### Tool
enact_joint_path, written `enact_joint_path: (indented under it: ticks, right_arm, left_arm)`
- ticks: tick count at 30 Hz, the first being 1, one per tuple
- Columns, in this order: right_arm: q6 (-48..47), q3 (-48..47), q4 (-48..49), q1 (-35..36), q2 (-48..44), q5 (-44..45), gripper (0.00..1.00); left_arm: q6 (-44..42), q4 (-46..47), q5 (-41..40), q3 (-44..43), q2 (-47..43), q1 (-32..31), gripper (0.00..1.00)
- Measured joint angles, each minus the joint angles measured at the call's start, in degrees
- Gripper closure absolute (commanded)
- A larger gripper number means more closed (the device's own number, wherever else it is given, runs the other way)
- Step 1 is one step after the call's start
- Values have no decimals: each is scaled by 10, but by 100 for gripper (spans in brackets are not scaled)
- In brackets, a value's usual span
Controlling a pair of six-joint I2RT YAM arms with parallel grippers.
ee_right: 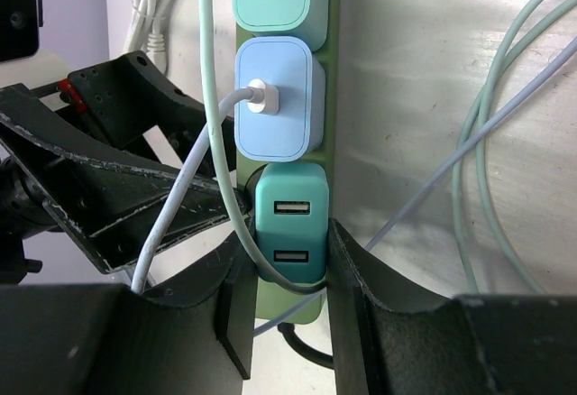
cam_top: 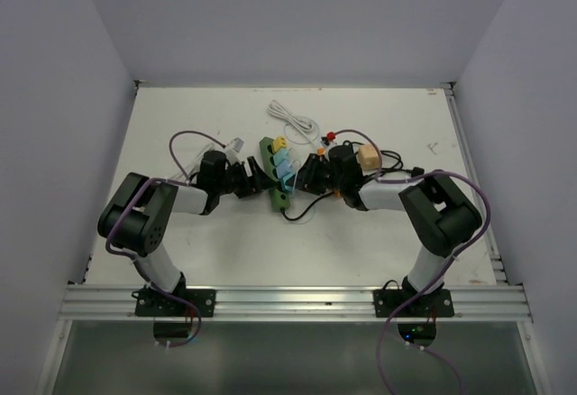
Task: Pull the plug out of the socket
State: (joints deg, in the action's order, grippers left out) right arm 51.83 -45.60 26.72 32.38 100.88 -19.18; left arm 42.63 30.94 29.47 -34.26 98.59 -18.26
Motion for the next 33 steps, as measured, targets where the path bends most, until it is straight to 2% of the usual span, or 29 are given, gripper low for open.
enact_joint_path:
  ticks: [2, 6, 8, 9, 14, 15, 20, 22, 23, 24, 27, 33]
  right_arm:
    - [-1, -1, 0, 5, 0, 3, 87]
    - [-9, -1, -2, 21, 0, 22, 87]
    - [-14, -2, -4, 30, 0, 33, 86]
    - [-17, -4, -4, 33, 0, 37, 86]
    - [-24, -7, -4, 43, 1, 46, 86]
    - [-26, -8, -6, 44, 1, 47, 87]
    - [-42, -17, -20, 50, 1, 54, 86]
    - [-44, -17, -23, 51, 0, 57, 86]
    - [-46, -18, -24, 52, 0, 58, 86]
    - [-49, -19, -27, 52, 0, 59, 86]
    - [-62, -32, -50, 57, -2, 67, 85]
    - [-125, -106, -180, 96, -6, 153, 87]
  left_arm:
    - [7, 2, 5, 2, 0, 2, 30]
    - [25, 16, 17, 9, 9, 3, 44]
    - [36, 30, 27, 14, 15, 3, 43]
    - [39, 33, 29, 14, 17, 3, 36]
    - [49, 45, 35, 18, 19, 5, 37]
    - [50, 46, 35, 18, 19, 5, 44]
    - [59, 46, 34, 18, 19, 8, 60]
    - [65, 45, 35, 18, 19, 9, 70]
    - [65, 45, 35, 18, 20, 9, 79]
    - [65, 45, 35, 17, 21, 9, 97]
    - [63, 38, 33, 15, 21, 9, 100]
    - [40, -40, 4, -12, 6, 9, 100]
